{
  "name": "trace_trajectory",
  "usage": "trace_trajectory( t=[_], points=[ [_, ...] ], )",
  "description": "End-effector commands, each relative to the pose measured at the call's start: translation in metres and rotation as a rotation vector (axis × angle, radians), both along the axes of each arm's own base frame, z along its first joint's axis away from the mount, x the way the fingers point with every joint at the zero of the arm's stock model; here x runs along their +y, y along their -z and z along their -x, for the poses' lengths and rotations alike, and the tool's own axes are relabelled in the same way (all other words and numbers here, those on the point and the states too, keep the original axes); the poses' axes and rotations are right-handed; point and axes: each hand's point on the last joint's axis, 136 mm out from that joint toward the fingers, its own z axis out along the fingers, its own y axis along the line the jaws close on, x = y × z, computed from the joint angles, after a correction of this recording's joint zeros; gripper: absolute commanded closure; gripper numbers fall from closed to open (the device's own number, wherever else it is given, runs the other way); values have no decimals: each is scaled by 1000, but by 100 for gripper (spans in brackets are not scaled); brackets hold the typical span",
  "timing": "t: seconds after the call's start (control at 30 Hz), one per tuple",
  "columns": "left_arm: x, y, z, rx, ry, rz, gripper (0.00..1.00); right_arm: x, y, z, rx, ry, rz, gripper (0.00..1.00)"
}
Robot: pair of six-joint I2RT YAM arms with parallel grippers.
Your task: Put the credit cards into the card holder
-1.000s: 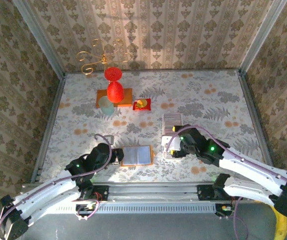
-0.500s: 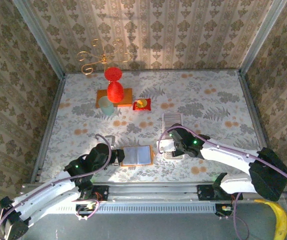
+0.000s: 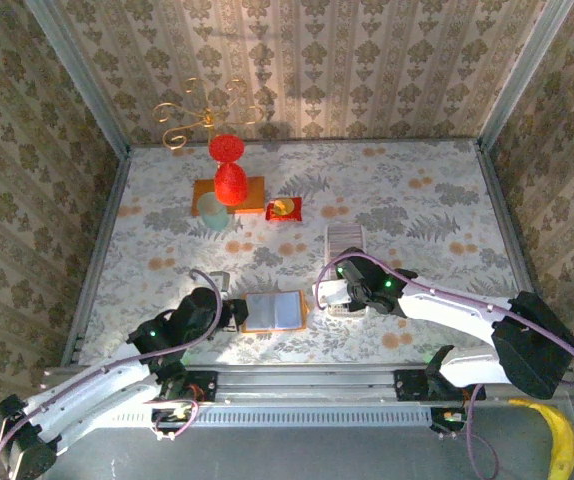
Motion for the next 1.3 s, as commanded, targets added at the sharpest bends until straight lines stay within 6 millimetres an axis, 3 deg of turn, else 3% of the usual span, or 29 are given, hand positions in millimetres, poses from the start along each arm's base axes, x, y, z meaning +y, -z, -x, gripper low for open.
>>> trace_trajectory(
  t=[0.0,0.4,0.7,0.97,1.1,1.27],
  points=[
    [1,8,3,27,-5,-3,79,-6,-8,-3,-25,17,-2,59],
    [-2,11,2,41,-1,-9,81,-5,-16,0,-26,12,-20,86],
    [-1,12,2,47,-7,-9,82,-2,-32,2,-40,23,-62,92],
    [-1,13,1,47,-16,-5,82,-1,-47,35,43,22,-130,99],
    [1,13,0,48,-28,-14,80,6,-77,45,41,98,-278,100],
    [4,13,-2,48,-53,-19,76,28,-134,54,145,280,-695,100]
  ],
)
